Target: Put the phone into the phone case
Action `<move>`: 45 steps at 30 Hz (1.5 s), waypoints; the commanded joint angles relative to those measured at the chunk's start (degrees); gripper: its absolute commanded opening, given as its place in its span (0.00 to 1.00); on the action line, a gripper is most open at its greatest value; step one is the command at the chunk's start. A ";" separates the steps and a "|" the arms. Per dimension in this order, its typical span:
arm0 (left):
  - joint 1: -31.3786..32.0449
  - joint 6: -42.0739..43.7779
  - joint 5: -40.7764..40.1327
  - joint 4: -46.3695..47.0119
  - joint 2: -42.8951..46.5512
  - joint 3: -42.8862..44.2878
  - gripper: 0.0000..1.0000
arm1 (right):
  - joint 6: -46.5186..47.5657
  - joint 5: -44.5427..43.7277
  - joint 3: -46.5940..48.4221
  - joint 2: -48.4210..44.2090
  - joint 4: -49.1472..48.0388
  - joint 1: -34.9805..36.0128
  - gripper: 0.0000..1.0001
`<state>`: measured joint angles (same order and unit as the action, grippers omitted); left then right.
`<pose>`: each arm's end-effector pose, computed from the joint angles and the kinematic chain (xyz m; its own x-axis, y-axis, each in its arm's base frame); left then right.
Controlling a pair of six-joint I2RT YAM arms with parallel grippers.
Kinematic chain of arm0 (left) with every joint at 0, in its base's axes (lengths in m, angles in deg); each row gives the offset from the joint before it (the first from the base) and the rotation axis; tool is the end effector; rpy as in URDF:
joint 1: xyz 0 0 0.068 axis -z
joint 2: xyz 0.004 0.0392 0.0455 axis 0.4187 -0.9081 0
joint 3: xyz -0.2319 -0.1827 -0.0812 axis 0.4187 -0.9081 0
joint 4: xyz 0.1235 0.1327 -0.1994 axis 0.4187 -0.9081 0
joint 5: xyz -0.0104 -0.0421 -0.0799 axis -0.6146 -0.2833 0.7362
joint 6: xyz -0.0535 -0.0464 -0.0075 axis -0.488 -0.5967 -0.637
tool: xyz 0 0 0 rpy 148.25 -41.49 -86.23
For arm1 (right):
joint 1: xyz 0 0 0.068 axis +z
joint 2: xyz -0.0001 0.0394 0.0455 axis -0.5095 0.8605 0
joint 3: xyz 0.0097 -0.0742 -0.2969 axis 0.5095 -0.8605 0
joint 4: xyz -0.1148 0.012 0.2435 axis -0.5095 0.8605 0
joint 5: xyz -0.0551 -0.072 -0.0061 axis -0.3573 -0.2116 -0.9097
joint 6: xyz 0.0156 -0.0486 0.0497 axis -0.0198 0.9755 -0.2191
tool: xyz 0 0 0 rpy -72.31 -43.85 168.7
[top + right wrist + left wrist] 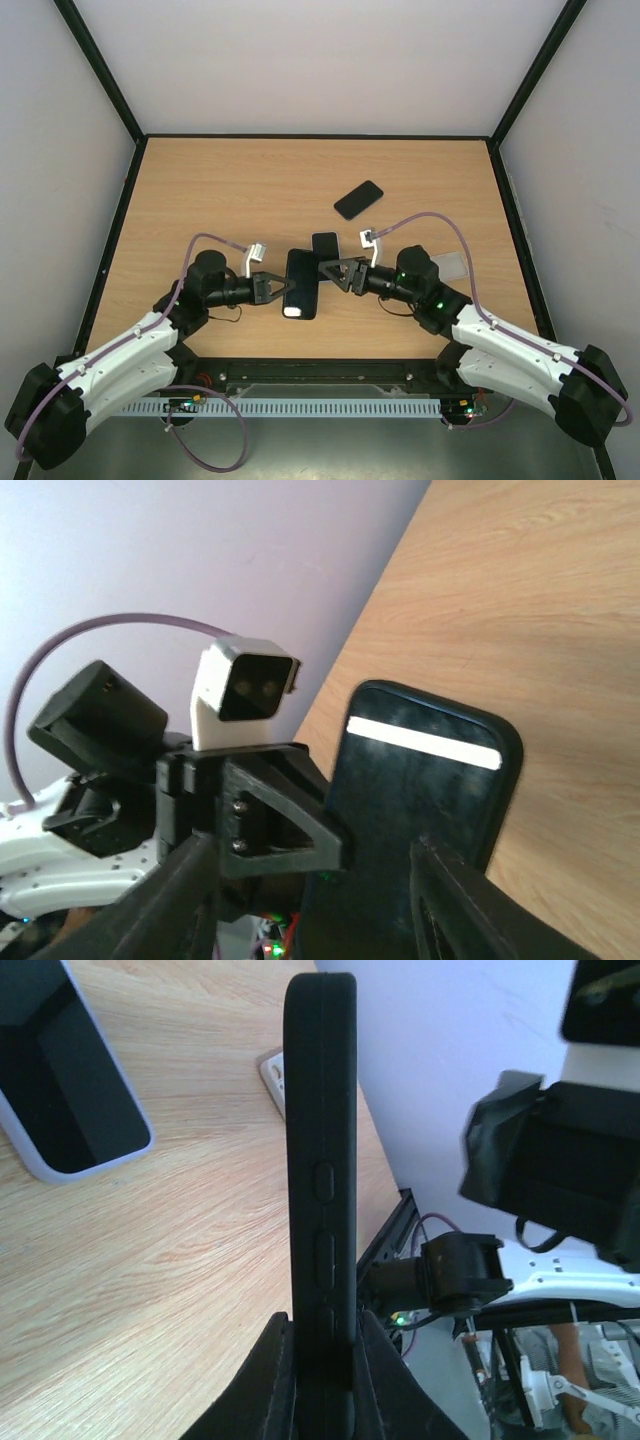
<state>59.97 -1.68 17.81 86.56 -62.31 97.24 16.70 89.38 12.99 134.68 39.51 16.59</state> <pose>0.1284 -0.1342 0.2295 -0.8586 -0.1338 -0.4949 0.4349 0.3212 -0.8412 0.1195 0.1741 0.2817 -0.7853 0.1053 -0.6101 -0.5869 0.1875 0.7877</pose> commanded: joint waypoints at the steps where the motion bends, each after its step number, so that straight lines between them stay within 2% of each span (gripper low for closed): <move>1: -0.15 -4.43 2.35 10.93 1.22 -0.22 0.02 | -3.15 -1.99 -2.50 -1.63 -1.78 0.15 0.53; 6: -0.15 -6.38 2.08 14.11 1.52 -0.35 0.02 | -7.89 0.13 -5.64 0.08 -7.62 0.17 0.56; 11: -0.11 -8.90 -0.71 18.10 0.99 -0.53 0.02 | -13.12 6.38 -9.58 5.04 -19.75 0.85 0.59; 15: -0.13 -8.78 -2.33 19.54 -1.07 -0.36 0.02 | -13.77 7.97 -9.97 8.68 -22.83 2.59 0.58; 17: -0.15 -9.34 -2.34 20.82 -2.57 -0.34 0.02 | -14.02 7.91 -10.27 9.08 -23.97 3.03 0.49; 23: -0.22 -8.76 -4.39 20.81 -4.98 -0.27 0.02 | -13.75 5.25 -11.36 7.58 -24.20 3.13 0.06; 24: -0.22 -8.63 -4.59 20.82 -5.38 -0.27 0.02 | -13.54 4.80 -11.47 7.43 -23.85 3.06 0.03; 28: -0.68 -8.05 -5.46 20.37 -6.65 -0.22 0.02 | -12.96 3.91 -11.26 7.73 -21.96 3.07 0.02; 30: -1.45 -7.90 -5.88 19.74 -7.16 -0.18 0.02 | -12.38 2.50 -11.03 7.68 -19.64 3.07 0.10; 34: -4.16 -6.64 -6.18 17.66 -8.53 0.09 0.02 | -10.77 -1.75 -10.97 5.83 -13.99 3.10 0.46; 36: -5.86 -4.71 -7.37 14.38 -9.71 0.79 0.02 | -9.72 -5.95 -10.89 4.46 -10.30 3.09 0.60; 39: -9.44 -1.99 -9.61 6.83 -13.32 2.77 0.02 | -6.29 -11.20 -9.37 3.27 -3.18 3.10 0.74; 44: -14.71 0.81 -5.94 7.67 -21.16 4.20 0.02 | -2.25 -17.19 -5.79 2.33 7.05 3.10 0.98; 45: -15.19 1.86 -5.83 6.71 -23.11 5.28 0.02 | -1.72 -17.38 -4.95 2.35 8.43 3.11 0.98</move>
<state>47.21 -4.69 9.98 93.66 -80.69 97.96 10.63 78.34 3.83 138.14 38.17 19.39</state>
